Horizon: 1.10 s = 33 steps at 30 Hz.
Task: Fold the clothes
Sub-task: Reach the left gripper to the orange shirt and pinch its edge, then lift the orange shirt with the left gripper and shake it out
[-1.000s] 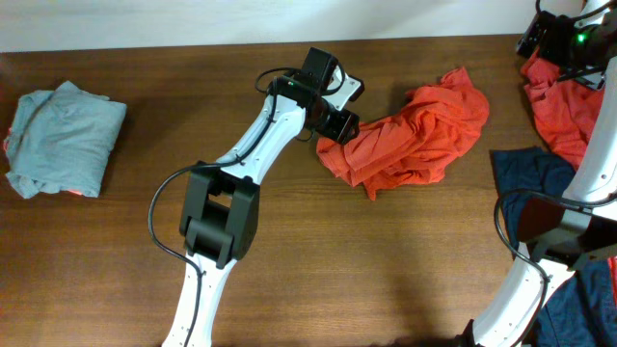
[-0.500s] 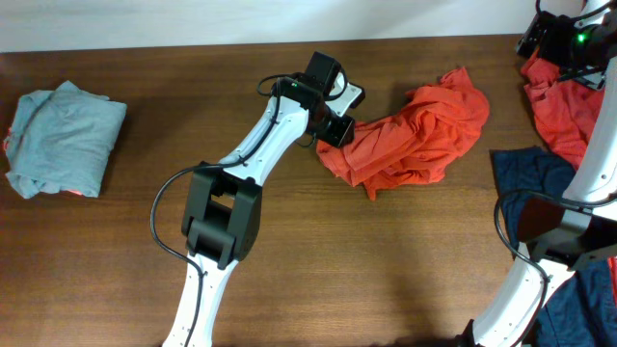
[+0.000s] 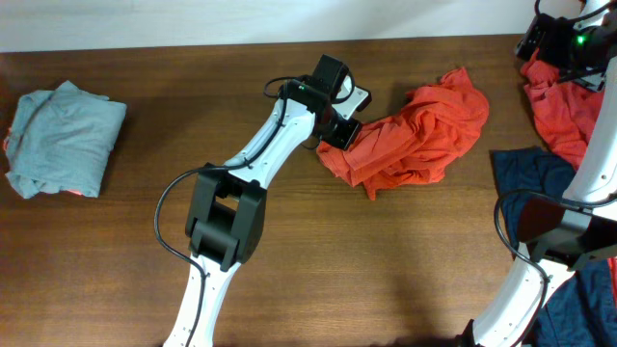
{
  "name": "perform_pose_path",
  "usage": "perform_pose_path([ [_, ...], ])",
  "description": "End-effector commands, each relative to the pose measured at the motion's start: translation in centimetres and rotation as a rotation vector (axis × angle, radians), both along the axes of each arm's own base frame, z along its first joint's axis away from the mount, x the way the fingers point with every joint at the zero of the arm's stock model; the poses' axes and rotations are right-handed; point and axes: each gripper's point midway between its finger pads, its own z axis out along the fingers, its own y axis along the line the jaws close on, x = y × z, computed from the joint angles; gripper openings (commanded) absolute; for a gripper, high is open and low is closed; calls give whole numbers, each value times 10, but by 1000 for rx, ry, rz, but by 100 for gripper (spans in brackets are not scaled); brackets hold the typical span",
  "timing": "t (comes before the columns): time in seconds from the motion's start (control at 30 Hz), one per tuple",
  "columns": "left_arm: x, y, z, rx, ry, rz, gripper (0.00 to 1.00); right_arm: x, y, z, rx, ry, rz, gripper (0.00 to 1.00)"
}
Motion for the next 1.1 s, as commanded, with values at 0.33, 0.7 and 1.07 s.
perform_pose_path([
  [0.33, 88, 123, 214, -103, -352, 281, 0, -13, 12, 20, 8, -35, 76, 99],
  [0.7, 72, 175, 283, -111, -453, 347, 1, -17, 64, 20, 84, -41, 309, 99],
  [1.07, 26, 217, 405, -91, -756, 472, 1, -4, 112, 22, 37, -60, 412, 99],
])
